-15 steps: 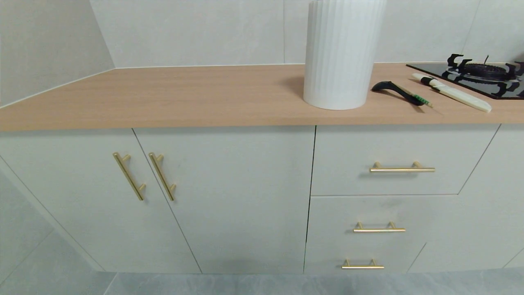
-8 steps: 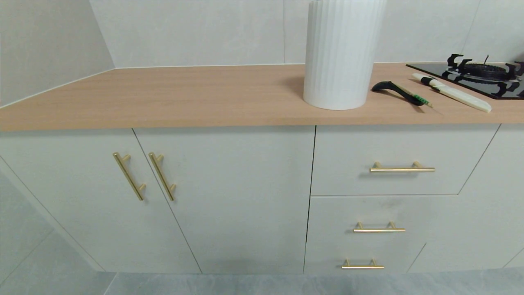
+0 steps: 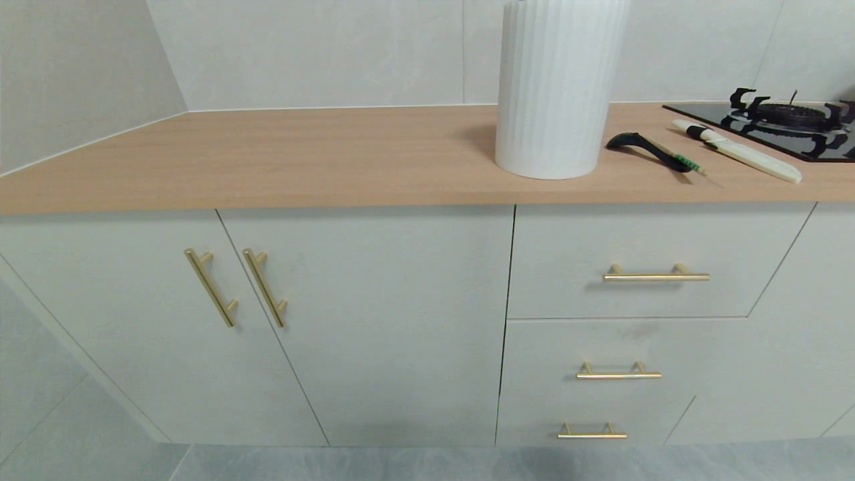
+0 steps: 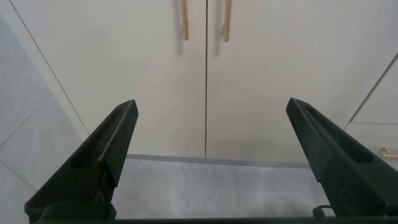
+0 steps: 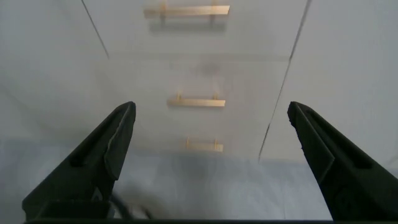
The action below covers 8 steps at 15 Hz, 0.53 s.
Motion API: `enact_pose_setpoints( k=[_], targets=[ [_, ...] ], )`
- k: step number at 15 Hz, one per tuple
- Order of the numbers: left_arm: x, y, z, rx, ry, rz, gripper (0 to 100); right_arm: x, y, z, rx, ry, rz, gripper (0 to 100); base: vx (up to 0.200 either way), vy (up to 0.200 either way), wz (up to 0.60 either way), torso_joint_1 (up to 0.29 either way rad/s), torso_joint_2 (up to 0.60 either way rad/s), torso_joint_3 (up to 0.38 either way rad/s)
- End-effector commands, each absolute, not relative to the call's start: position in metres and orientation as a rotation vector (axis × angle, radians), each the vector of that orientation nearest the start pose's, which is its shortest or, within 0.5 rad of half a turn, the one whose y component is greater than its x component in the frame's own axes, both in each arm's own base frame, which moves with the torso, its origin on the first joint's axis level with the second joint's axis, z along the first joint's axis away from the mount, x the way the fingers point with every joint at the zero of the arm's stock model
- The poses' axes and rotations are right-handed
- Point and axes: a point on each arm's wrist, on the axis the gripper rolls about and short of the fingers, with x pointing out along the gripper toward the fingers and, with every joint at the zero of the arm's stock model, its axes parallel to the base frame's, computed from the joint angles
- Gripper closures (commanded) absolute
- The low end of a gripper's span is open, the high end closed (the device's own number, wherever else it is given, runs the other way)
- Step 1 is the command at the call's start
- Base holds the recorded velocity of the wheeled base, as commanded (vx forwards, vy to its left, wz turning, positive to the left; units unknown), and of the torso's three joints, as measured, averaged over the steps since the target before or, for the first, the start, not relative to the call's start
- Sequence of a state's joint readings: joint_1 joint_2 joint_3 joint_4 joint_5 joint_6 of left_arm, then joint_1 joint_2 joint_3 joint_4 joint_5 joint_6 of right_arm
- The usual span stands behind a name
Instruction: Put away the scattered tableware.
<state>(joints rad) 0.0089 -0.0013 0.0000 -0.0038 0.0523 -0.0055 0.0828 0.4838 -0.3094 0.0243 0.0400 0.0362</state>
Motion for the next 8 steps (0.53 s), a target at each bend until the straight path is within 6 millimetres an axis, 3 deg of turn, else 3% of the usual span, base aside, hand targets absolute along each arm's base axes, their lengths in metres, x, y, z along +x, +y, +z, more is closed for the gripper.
enact_pose_setpoints(
  k=[1, 3, 6, 8],
  targets=[
    [-0.023, 0.001, 0.076, -0.006, -0.005, 0.061, 0, 0.124, 0.018, 0.180, 0.001, 0.546, 0.182, 0, 0.000, 0.000, 0.00, 0.000, 0.00, 0.000],
    [-0.023, 0.001, 0.076, -0.005, -0.005, 0.063, 0, 0.149, 0.022, 0.173, -0.011, 0.628, 0.182, 0, 0.000, 0.000, 0.00, 0.000, 0.00, 0.000],
    [-0.023, 0.001, 0.076, -0.006, -0.003, 0.063, 0, 0.198, 0.029, 0.143, -0.042, 0.782, 0.191, 0, 0.000, 0.000, 0.00, 0.000, 0.00, 0.000],
    [-0.023, 0.001, 0.076, -0.006, -0.005, 0.061, 0, 0.218, 0.032, 0.123, -0.046, 0.820, 0.186, 0, 0.000, 0.000, 0.00, 0.000, 0.00, 0.000]
  ],
)
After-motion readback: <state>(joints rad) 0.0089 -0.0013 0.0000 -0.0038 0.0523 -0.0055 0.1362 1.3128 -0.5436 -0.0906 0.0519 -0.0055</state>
